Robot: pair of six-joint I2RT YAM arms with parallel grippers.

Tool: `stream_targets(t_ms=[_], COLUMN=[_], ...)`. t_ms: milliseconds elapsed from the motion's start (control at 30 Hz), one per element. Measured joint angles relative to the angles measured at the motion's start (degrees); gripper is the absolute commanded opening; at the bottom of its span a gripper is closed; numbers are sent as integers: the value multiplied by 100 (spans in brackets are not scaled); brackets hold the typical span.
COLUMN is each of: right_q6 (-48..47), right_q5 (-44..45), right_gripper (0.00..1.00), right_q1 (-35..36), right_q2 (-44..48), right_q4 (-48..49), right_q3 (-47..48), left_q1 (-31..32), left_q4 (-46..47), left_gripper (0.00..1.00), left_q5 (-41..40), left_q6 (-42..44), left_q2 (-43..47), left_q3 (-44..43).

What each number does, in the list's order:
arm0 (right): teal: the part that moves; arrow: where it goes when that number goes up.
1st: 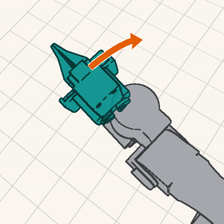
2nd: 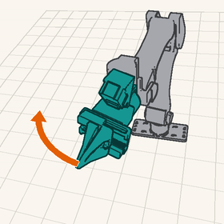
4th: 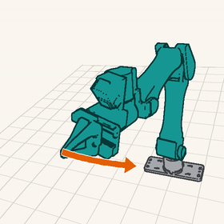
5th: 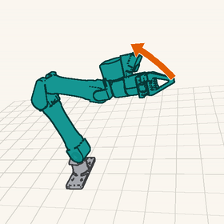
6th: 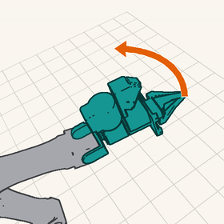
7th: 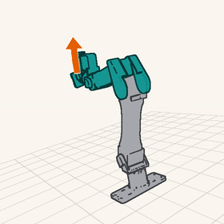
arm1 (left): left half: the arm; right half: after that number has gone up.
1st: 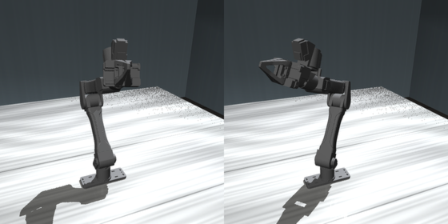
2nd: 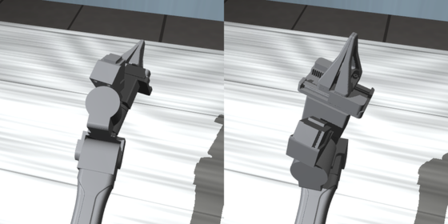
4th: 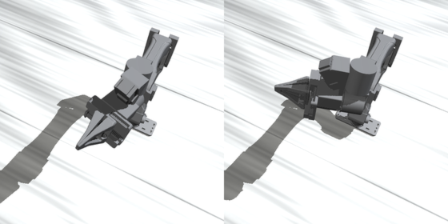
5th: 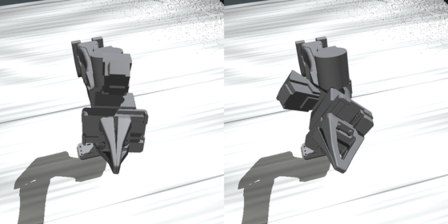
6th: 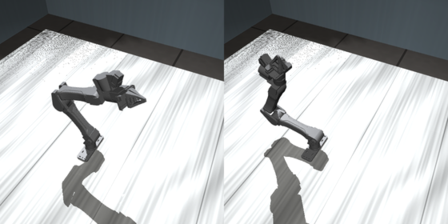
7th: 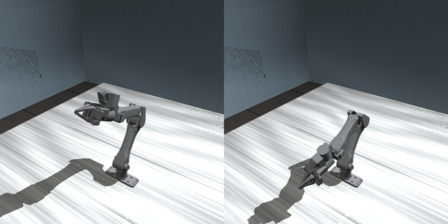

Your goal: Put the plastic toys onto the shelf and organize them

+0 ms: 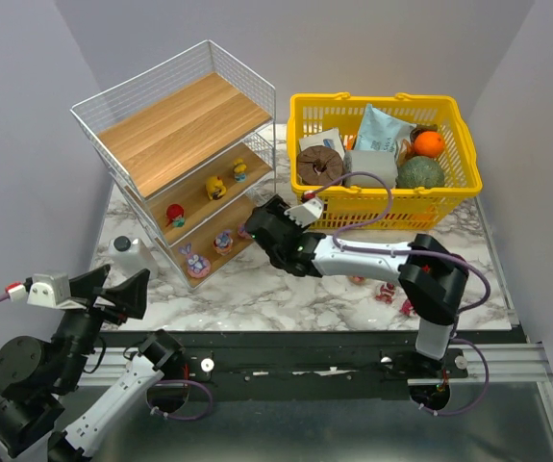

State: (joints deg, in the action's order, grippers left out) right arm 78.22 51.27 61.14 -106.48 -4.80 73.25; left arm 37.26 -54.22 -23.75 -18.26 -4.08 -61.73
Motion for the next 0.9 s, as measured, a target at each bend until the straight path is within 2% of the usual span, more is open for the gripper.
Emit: stream_targets(t_ms=[300,467,600,767,900], right_q6=[-1060,-1169,-581,581,1381], right_q5=[-463,-564,-496,-330,-249], right_gripper=[80,80,80,81,80], right_q1=[0,0,2,0,0], right_q2=[1495,2544,3198,3626,3794], right_q4=[164,-732,-1941,-3602,-4378], right_q3=[-1266,-1867,-2365,-2830,-3174], left_q1=[2,28,37,39,39], left_q4=[-129,-181,-210,-210,-203], left_gripper=[99,99,99,99,99], left_q5=[-24,-13,57,166,297], left_q6=[-52,-173,-262,-356,-442], left_q2=[107,293,308,310,317], left_q3=[-70,7,92,114,162])
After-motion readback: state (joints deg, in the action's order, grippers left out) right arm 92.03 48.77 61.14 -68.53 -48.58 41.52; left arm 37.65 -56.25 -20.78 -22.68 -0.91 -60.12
